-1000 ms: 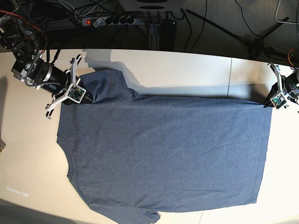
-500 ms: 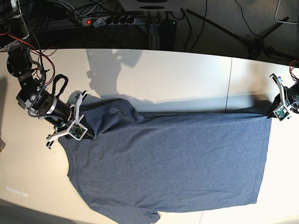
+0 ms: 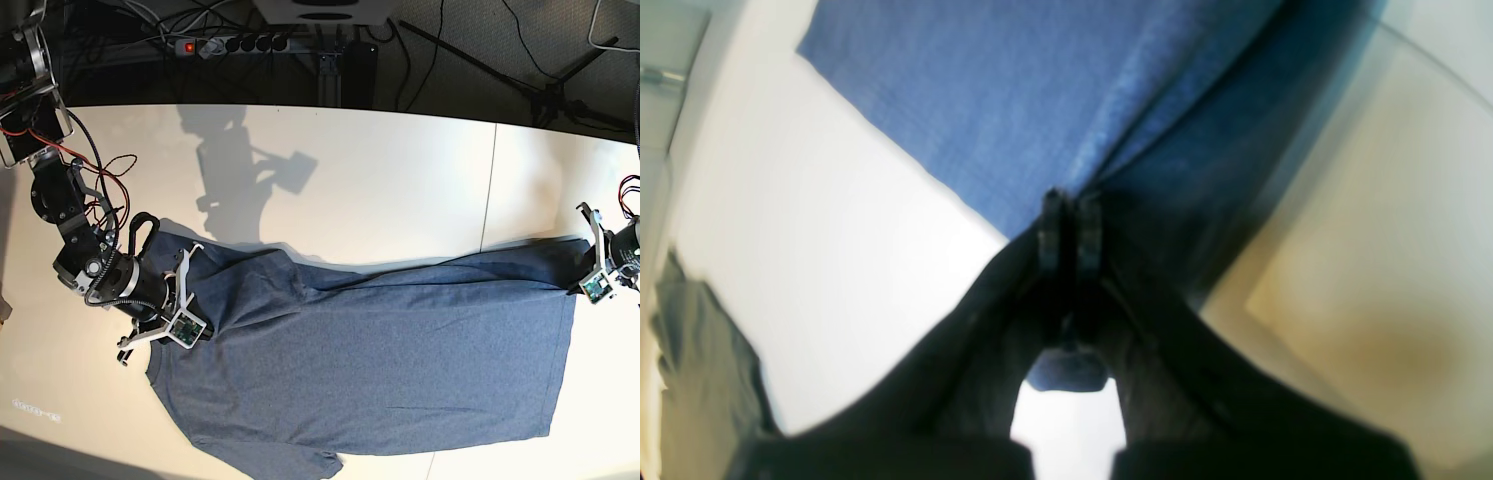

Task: Fold the T-shirt properly
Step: 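Lift and drag the gripped shirt edge with both grippers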

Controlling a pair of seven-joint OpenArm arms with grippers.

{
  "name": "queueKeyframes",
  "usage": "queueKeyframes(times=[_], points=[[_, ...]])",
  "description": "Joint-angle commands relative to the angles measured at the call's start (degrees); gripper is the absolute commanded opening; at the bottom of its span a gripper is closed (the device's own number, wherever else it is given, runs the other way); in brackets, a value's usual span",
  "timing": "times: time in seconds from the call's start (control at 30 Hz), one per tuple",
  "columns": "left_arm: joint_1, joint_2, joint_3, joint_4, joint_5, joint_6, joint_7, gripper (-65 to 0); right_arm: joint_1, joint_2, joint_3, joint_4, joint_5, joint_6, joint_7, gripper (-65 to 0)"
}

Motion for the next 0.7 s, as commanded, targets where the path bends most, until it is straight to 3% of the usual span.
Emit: queueKeyframes(times=[0.0,0.33,0.53,0.67], points=[[-2.3,-1.6,0.7,0.3,0.2,-0.3,-0.9,-65.0,1.7,0.9,0.6,0.6,0.2,1.9,0.8,-65.0],[-13.6,-1.2,11.8,-4.8,2.7,0.2,-2.1,-65.0,2.3,0.9,0.6,0.1,-1.6,2.1,1.5,-65.0],[-20.2,3.1,17.2,-12.6,4.5,0.2,-2.6,-65.0,4.3,0.9,-0.1,-1.2,-2.4,2.6,2.0,-65.0],[-24.5,5.4,17.6,-16.5,4.5,0.2,-2.6,-65.0,9.1,0.9,-4.4,-4.8,-2.9,2.6,2.4,-65.0]])
